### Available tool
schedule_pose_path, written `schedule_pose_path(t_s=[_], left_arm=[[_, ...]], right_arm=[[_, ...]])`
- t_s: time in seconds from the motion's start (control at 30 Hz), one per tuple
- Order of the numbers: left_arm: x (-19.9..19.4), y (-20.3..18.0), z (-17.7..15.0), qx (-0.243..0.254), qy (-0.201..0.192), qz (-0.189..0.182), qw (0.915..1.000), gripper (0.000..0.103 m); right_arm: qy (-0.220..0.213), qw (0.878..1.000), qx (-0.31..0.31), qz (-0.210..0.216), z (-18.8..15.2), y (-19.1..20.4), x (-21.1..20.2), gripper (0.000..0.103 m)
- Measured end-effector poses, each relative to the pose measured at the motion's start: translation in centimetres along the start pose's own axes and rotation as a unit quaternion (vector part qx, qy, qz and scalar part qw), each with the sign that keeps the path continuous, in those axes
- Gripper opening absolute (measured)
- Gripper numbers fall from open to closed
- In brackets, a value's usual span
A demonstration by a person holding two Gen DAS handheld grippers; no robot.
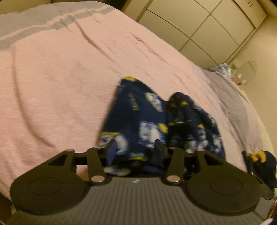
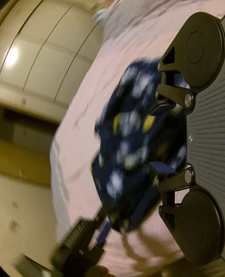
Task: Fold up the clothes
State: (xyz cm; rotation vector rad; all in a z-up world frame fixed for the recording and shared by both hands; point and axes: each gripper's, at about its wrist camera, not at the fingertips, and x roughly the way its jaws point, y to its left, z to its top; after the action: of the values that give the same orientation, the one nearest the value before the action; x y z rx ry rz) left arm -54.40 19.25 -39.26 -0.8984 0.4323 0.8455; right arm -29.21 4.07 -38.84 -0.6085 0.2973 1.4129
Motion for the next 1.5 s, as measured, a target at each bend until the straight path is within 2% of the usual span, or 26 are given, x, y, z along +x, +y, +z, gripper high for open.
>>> schedule_pose_path(t_s=[0.07,0.13,0.17,0.23,0.37,0.43,0.5,0.57,0.67,0.7,0.73,0.77,0.8,0.9,0.97,1.03,1.13,1.23,1.27,1.33,1.43,1.5], left_arm=[[1.0,-0.8,0.5,-0.015,0.000,-0.017,0.9998,0.063],[1.9,-1.4,1.3,-0.038,0.003,-0.036,0.9986,0.063],[2.0,-1.7,1.7,-0.051,0.003,-0.051,0.9974,0.063],[1.8,-2.2,2.4,-0.062,-0.002,-0.090,0.9940,0.063],[3.1,-2.8,3.4,-0.080,0.016,-0.109,0.9907,0.064],[4.9,-2.8,3.5,-0.086,0.043,-0.122,0.9878,0.064],[6.8,-2.5,3.2,-0.104,0.072,-0.122,0.9844,0.064],[8.4,-2.2,2.7,-0.116,0.093,-0.125,0.9810,0.064],[9.6,-2.6,2.3,-0.109,0.102,-0.140,0.9789,0.064],[10.0,-2.7,2.3,-0.105,0.105,-0.147,0.9779,0.061],[10.4,-2.9,2.3,-0.103,0.109,-0.155,0.9764,0.052],[10.8,-3.0,2.3,-0.102,0.114,-0.163,0.9747,0.025],[11.0,-3.2,2.4,-0.101,0.119,-0.179,0.9715,0.023],[6.8,-4.9,3.2,-0.004,0.034,-0.178,0.9835,0.018],[3.7,-6.2,3.7,0.067,-0.028,-0.172,0.9825,0.017],[0.2,-5.7,4.0,0.099,-0.078,-0.168,0.9776,0.017],[-2.2,-3.1,2.9,0.120,-0.109,-0.104,0.9813,0.018],[0.5,1.2,1.6,0.056,-0.041,-0.053,0.9962,0.018],[1.5,2.4,1.2,0.031,-0.016,-0.053,0.9980,0.019],[1.7,3.3,1.1,0.002,-0.009,-0.071,0.9974,0.021],[1.3,3.9,1.7,-0.019,-0.005,-0.097,0.9951,0.027],[1.1,4.5,2.7,-0.031,-0.001,-0.125,0.9917,0.036]], right_arm=[[0.010,0.997,0.072,-0.035,-0.5,-3.9,0.0,0.060],[0.026,0.985,0.156,-0.066,-1.2,-8.1,0.3,0.060],[0.038,0.975,0.205,-0.079,-1.8,-10.2,0.5,0.060],[0.043,0.949,0.303,-0.078,-3.2,-14.3,0.3,0.060],[0.043,0.891,0.451,-0.038,-5.8,-19.0,1.1,0.060],[0.047,0.865,0.500,-0.018,-6.6,-20.2,1.8,0.060],[0.050,0.845,0.532,-0.004,-7.3,-20.7,2.6,0.060],[0.052,0.835,0.548,0.009,-7.7,-20.9,3.3,0.060],[0.049,0.825,0.563,0.028,-8.2,-20.9,4.1,0.060],[0.049,0.820,0.570,0.034,-8.4,-20.9,4.4,0.060],[0.048,0.813,0.579,0.040,-8.6,-20.9,4.6,0.060],[0.048,0.805,0.589,0.047,-8.7,-20.9,5.0,0.060],[0.048,0.798,0.598,0.054,-8.8,-20.9,5.4,0.060],[0.048,0.790,0.607,0.071,-8.1,-20.7,5.7,0.060],[0.043,0.797,0.596,0.084,-7.0,-20.2,5.7,0.060],[0.036,0.815,0.569,0.103,-5.1,-19.1,5.8,0.060],[0.034,0.850,0.512,0.121,-2.5,-16.8,6.3,0.060],[0.050,0.885,0.451,0.109,-0.8,-14.3,7.0,0.060],[0.054,0.895,0.431,0.101,-0.4,-13.7,7.0,0.060],[0.060,0.914,0.391,0.083,0.3,-12.8,6.9,0.060],[0.056,0.922,0.375,0.081,0.5,-13.3,6.3,0.060],[0.053,0.916,0.388,0.081,0.3,-14.4,6.3,0.060]])
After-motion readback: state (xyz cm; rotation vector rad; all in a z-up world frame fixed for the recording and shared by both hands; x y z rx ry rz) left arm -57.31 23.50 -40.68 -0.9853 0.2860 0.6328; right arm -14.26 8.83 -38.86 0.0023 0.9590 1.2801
